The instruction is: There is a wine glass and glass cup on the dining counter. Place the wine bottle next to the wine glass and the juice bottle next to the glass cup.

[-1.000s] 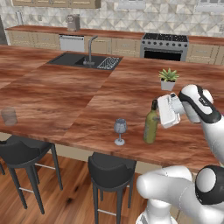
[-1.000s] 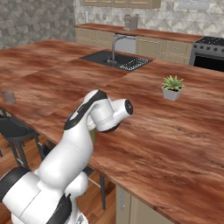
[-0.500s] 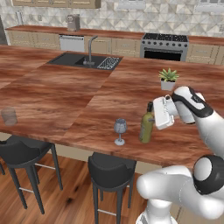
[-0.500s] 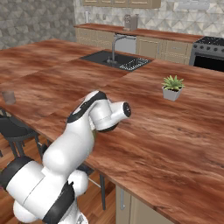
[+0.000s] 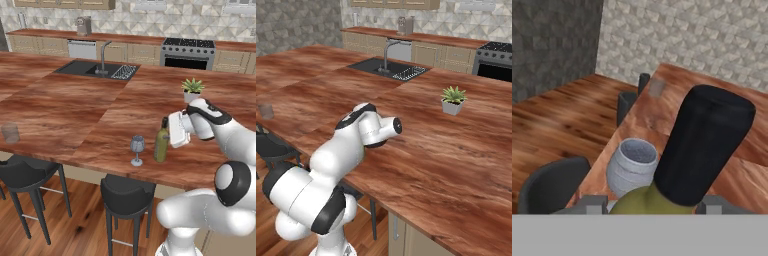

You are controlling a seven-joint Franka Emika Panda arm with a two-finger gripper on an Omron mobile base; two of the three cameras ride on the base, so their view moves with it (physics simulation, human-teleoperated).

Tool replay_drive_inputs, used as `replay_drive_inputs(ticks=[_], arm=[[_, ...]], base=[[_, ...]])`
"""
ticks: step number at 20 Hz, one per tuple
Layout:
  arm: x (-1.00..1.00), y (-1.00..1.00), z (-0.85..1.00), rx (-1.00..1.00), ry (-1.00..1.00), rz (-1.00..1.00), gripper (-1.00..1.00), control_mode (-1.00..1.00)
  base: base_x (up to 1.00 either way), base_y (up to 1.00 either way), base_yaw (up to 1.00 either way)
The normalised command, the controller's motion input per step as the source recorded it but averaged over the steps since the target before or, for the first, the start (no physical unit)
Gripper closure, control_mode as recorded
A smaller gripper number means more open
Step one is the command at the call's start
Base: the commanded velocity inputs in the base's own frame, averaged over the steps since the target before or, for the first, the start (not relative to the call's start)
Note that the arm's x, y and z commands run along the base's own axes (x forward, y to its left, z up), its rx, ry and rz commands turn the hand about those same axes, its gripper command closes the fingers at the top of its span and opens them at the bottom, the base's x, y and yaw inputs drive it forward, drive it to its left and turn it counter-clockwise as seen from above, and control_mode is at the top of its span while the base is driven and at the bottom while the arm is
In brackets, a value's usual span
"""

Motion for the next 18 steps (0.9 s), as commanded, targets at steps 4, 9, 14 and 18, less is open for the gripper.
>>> replay_drive_inputs(ticks=[4, 9, 14, 18], arm=[[0.2, 0.02, -0.24, 0.0, 0.0, 0.0, 1.0, -1.0], [0.2, 0.0, -0.31, 0.0, 0.0, 0.0, 1.0, -1.0], [0.17, 0.0, -0.29, 0.0, 0.0, 0.0, 1.0, -1.0], [0.16, 0.0, -0.27, 0.0, 0.0, 0.0, 1.0, -1.0]], base=[[0.0, 0.0, 0.0], [0.0, 0.0, 0.0], [0.0, 0.0, 0.0], [0.0, 0.0, 0.0]])
